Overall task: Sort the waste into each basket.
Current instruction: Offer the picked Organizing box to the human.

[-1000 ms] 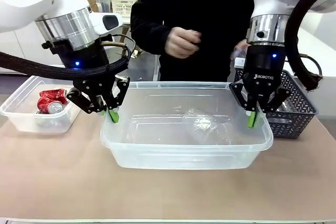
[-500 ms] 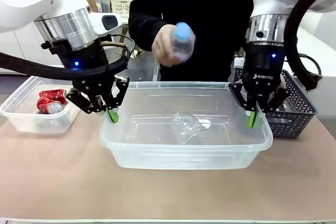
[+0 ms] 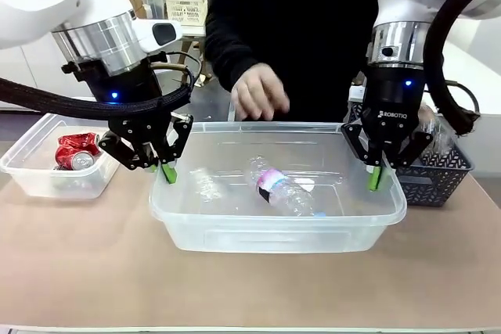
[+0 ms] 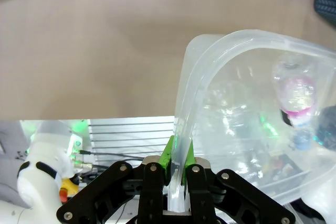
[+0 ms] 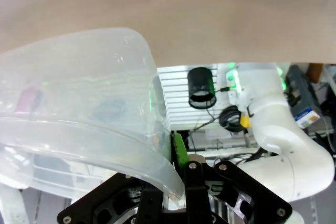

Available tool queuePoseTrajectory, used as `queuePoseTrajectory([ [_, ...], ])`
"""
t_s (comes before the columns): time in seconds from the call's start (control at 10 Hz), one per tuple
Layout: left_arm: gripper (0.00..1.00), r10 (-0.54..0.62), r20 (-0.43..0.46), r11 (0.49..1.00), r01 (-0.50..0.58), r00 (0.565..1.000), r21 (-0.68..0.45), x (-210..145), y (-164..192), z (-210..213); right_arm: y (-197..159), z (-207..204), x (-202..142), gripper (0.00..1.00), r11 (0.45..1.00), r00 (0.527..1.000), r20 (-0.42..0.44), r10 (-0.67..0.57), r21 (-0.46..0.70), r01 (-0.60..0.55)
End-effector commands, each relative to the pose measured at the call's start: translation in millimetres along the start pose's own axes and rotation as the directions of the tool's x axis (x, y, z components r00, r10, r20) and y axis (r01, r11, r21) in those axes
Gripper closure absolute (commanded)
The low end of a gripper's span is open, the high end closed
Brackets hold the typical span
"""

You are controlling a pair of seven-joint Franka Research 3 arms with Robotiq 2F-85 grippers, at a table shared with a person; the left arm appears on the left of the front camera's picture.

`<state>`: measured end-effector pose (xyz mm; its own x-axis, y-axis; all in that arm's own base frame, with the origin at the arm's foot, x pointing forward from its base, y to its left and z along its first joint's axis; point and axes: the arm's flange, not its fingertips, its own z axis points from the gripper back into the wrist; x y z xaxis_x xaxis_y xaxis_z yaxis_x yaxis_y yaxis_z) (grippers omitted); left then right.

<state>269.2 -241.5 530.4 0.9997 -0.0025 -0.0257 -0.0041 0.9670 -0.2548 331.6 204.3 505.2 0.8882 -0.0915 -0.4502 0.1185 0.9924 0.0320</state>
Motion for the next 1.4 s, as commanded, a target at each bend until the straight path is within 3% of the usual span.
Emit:
queuePoseTrajectory([
  [0.0, 1.00, 0.033, 0.005, 0.999, -0.033, 0.999, -0.016, 0.8, 5.7, 6.1, -10.8, -3.8, 1.0, 1.00, 1.000, 1.000, -0.006, 0.006, -0.011, -0.006],
  [1.3, 1.00, 0.033, 0.005, 0.999, -0.033, 0.999, -0.016, 0.8, 5.7, 6.1, -10.8, -3.8, 1.0, 1.00, 1.000, 1.000, -0.006, 0.006, -0.011, -0.006],
])
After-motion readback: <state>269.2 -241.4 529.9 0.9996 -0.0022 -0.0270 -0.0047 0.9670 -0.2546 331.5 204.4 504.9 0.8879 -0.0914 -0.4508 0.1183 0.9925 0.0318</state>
